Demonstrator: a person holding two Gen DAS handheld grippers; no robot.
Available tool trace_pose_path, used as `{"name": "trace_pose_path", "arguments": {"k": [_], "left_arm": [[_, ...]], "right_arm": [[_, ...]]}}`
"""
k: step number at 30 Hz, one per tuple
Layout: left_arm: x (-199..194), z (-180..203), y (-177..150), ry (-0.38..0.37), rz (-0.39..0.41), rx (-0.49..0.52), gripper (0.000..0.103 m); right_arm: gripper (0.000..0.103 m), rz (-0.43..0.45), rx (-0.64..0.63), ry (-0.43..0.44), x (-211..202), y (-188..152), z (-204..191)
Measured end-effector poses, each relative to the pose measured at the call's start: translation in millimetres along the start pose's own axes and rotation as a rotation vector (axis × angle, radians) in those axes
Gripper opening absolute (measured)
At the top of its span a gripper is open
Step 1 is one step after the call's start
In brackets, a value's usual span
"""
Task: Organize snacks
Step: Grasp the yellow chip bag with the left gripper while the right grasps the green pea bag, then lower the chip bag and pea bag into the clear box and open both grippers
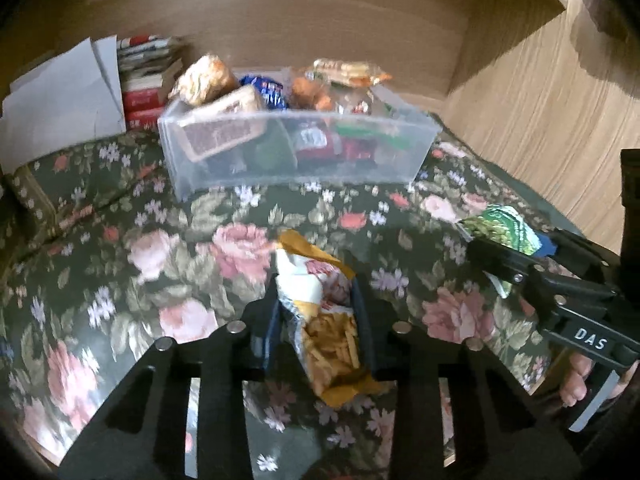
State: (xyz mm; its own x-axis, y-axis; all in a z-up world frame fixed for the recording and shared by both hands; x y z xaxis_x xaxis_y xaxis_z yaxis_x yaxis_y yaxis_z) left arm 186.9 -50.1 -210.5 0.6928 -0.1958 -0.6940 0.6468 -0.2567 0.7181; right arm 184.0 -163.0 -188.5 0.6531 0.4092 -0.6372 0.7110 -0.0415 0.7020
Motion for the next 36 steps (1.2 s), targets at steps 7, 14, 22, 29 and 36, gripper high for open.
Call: {"name": "trace_pose_path", "arguments": {"k": [7,14,22,29,36], "left_arm": [[-7.6,-13.6,31.3,0.019,0.059,0.021,0.028],[-17.5,-25.8,72.9,0.045,0.137,0.055,0.028],[-7.6,-36.4,119.0,0.042,0.189,0.084,0.028],[23.4,-39.3,137.3,-0.012,0.165,0.072,0.028],[50.4,-43.4,148.9,-0.009,0.145,0.084,0.028]], "right_arm": [[0.046,0.059,-0.034,-0.001,-1.3,31.4,-13.5],[0.046,0.103,-0.061,-0.012,2.7,62.7,-20.4],[0.046,0.109,-0.071,-0.036,19.2,89.5,-19.1],[0.046,0.086,-0.062,-0.063,41.8,106.7,-9.4],[0.045,0.048,-0.041,-0.092,68.0,115.8,4.5]]}}
Point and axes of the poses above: each gripper's, at about its wrist camera, not at the fingertips, and x roughly the way its jaws point, z to its right, y to its top, the point moved 10 cm from there along x, roughly the way its jaws point, and after that the axes turned 15 degrees about x, right-handed, at the moved point
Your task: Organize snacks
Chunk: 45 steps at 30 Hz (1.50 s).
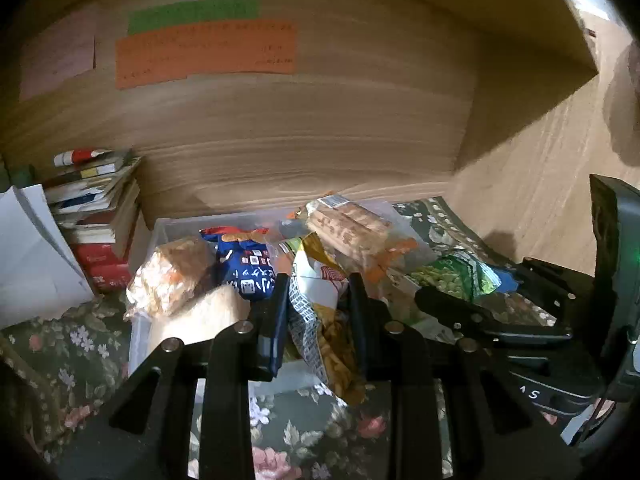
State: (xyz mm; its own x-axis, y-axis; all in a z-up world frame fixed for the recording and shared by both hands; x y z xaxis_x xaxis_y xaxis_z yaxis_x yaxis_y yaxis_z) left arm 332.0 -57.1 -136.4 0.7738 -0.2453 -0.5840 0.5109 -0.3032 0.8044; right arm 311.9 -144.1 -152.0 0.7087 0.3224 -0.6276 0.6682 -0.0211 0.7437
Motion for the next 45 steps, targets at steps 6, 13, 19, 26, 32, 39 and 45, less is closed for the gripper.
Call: {"name": "trace_pose_path", "arguments": {"k": [6,13,19,26,32,39,45], "left_arm": [[16.1,-6.7,2.8,-0.002,-0.005,-0.017,0.028],[25.3,-14.5,-3.9,0.015,-0.033,-0.022,0.033],[14.4,-17.0,-6.8,0.049,-0.030,-0.023,0.064],[-23.9,-22.4,2.6,0.090,0.037,-0.031,0.064],[-83.2,-27.4,17.3,0.158,0.150,-0.034,0.064],[-157.3,-27.3,24.5,0.214,0.273,-0.044,0.064],[-206.1,-22.6,20.6,0.254,0.346,-0.034,0.065]], "right_arm": [[0.045,-0.019,0.011,-0.012,15.8,1.1,3.5],[0.047,-0.017,0.008,-0.012,18.0,3.5,4.2],[0.069,0.013,-0.030,-0.045,11.8,4.2,2.0],[0.069,0.062,0.012,-0.016,-14.7,16.9,5.9],[0.069,0.167,0.033,0.018,-66.2,34.0,-2.8],[0.069,0.283,0.030,0.059,-128.5,45.6,-20.4],[0.069,0.370,0.020,0.098,-175.8,43.8,-40.8]]}}
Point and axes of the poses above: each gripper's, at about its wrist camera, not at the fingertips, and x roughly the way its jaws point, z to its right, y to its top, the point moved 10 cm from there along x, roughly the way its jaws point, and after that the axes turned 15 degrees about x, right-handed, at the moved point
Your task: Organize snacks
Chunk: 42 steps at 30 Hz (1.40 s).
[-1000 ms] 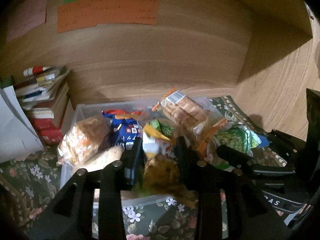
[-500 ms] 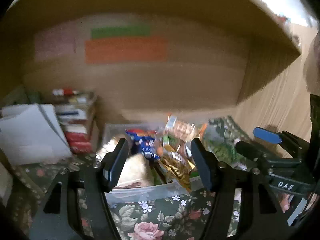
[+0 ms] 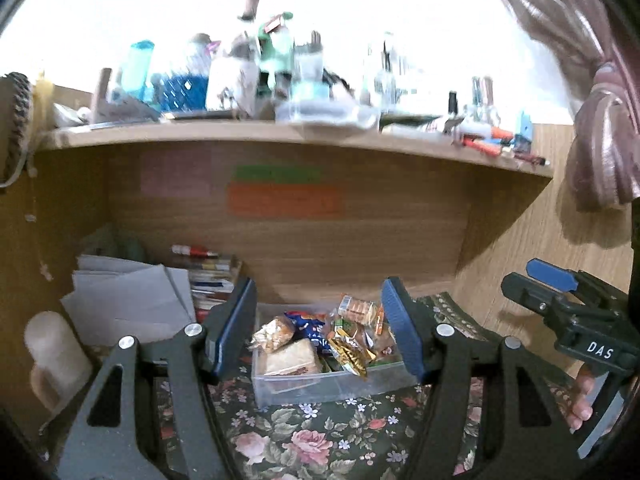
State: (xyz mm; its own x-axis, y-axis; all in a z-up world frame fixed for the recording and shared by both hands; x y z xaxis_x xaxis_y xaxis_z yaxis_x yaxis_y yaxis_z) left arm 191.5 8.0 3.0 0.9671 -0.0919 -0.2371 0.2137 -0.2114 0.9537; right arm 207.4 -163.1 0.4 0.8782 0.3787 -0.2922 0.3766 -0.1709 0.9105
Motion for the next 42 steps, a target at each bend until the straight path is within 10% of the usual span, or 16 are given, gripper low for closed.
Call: {"name": "trace_pose_path", "arguments": {"k": [18,42], "left_arm": [[-54.5,11.9,-9.1,0.061,0.039,0.025,0.103],[-57.5,12.9,-11.2,0.072,0.042,0.019,0.103]], "right_arm": [[0.103,0.064,0.003,0.018,-42.4,-16.7,-24.6],[0.103,0.081,-0.012,-0.004,-46.6,-19.7,-29.1]]}}
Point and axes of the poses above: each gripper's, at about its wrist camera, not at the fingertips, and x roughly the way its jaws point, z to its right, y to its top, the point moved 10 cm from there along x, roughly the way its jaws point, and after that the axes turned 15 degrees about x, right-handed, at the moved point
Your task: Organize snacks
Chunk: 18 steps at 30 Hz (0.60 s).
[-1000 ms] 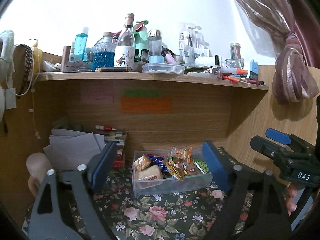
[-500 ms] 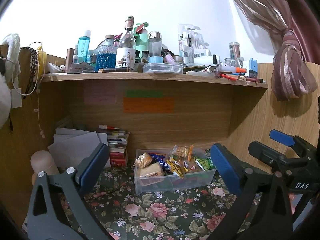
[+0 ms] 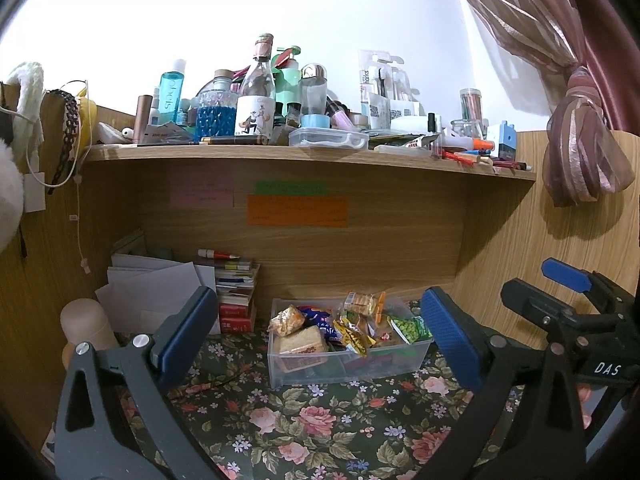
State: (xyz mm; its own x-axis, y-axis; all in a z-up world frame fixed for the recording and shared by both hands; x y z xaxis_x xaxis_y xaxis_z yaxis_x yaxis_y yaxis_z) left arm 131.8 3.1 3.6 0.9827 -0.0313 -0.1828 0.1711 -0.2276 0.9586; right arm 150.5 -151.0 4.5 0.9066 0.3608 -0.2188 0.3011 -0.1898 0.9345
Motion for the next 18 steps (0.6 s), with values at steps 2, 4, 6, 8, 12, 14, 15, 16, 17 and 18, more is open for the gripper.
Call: {"name": "trace_pose_path", "arguments": {"k": [2,4,6,8,12,14,15,16,17,18], "left_arm": [[0.6,-0.2,-0.3,0.003,-0.004,-0.006,0.103],[0.8,1.3,-0.2,0.009,-0.009,-0.013,0.103],[1.6,1.8,-0.7,0.012,-0.013,-0.016,0.103],[2.3,2.5,-1.1,0.012,-0.015,-0.018,0.103],[3.1,5.9,-1.1,0.015,-0.018,-0.020,0.103],[3.4,7.5,-1.1,0.017,-0.020,-0.020,0.103],[3.4,7.9,-1.2,0.019,-0.021,-0.021,0.103],[3.4,8.6,-1.2,0.017,-0.021,-0.021,0.103],[3.5,9.1,-1.2,0.016,-0.021,-0.021,0.103],[3.5,9.4,-1.3,0.016,-0.022,-0.022,0.103]], "right_arm": [[0.103,0.003,0.001,-0.005,-0.9,0.5,0.5],[0.103,0.006,0.004,-0.011,-1.5,0.5,1.2],[0.103,0.006,0.008,-0.011,-2.4,0.5,1.3],[0.103,0.008,0.007,-0.014,-3.3,0.5,1.2],[0.103,0.010,0.008,-0.016,-4.0,0.2,1.3],[0.103,0.010,0.009,-0.015,-4.2,0.0,1.7],[0.103,0.010,0.009,-0.016,-4.2,-0.1,1.8],[0.103,0.009,0.009,-0.014,-4.1,0.0,2.1],[0.103,0.009,0.009,-0.013,-4.0,0.0,2.1],[0.103,0.009,0.008,-0.014,-4.0,-0.1,2.0]]}}
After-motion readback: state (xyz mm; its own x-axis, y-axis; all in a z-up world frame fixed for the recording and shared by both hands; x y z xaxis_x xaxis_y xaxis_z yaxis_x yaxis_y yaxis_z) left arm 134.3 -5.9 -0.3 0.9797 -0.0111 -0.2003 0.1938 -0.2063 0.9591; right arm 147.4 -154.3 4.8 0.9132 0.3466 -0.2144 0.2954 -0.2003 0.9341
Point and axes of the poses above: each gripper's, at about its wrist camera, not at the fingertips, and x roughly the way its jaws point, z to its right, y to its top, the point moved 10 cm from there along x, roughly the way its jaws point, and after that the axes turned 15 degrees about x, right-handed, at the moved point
